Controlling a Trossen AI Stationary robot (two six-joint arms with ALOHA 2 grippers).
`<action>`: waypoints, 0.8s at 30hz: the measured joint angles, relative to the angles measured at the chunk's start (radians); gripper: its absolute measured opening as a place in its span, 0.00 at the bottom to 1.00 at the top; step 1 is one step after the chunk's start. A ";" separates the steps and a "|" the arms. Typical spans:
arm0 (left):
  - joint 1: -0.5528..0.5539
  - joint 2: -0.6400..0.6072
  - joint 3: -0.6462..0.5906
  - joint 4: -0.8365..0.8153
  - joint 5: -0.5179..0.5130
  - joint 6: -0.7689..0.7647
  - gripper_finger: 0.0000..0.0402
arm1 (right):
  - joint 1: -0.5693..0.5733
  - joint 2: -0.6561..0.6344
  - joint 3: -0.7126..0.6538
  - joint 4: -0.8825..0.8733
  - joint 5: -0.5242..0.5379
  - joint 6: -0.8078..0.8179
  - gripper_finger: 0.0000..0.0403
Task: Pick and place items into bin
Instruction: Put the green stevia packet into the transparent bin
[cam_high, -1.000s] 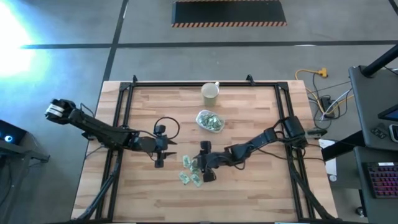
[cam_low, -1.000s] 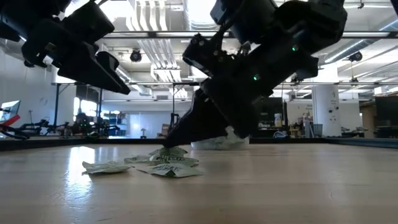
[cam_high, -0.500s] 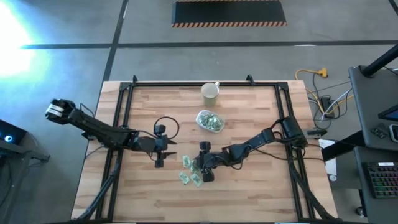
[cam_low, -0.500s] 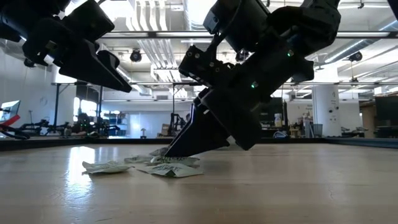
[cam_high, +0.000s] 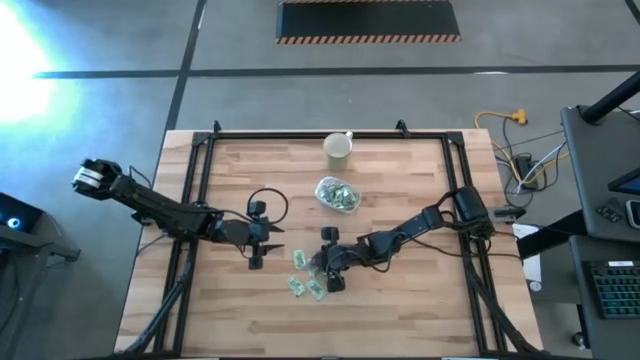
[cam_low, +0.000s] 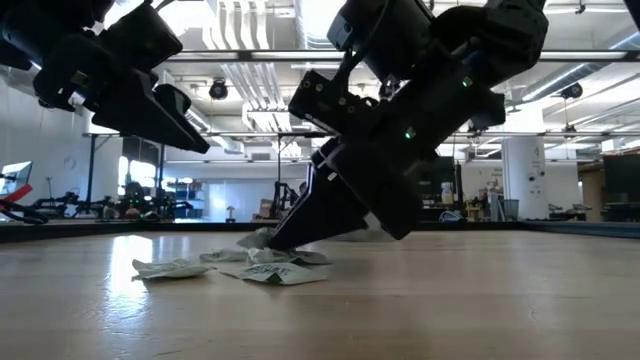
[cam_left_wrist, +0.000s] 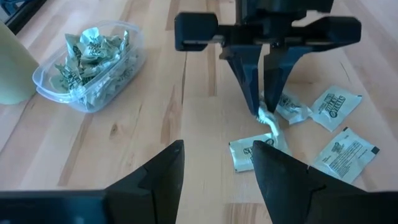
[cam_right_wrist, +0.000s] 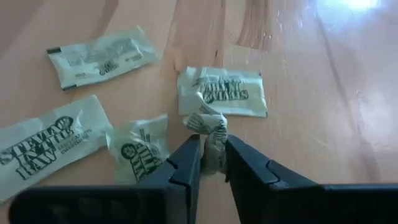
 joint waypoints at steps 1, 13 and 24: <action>0.000 0.000 0.000 0.000 0.000 0.000 0.43 | 0.000 -0.004 0.000 0.001 0.001 -0.002 0.15; 0.000 0.000 0.000 0.005 0.000 0.000 0.43 | -0.003 -0.131 0.000 -0.122 0.120 -0.077 0.11; 0.000 0.000 0.001 0.005 0.000 -0.003 0.43 | -0.032 -0.363 -0.001 -0.390 0.615 -0.130 0.11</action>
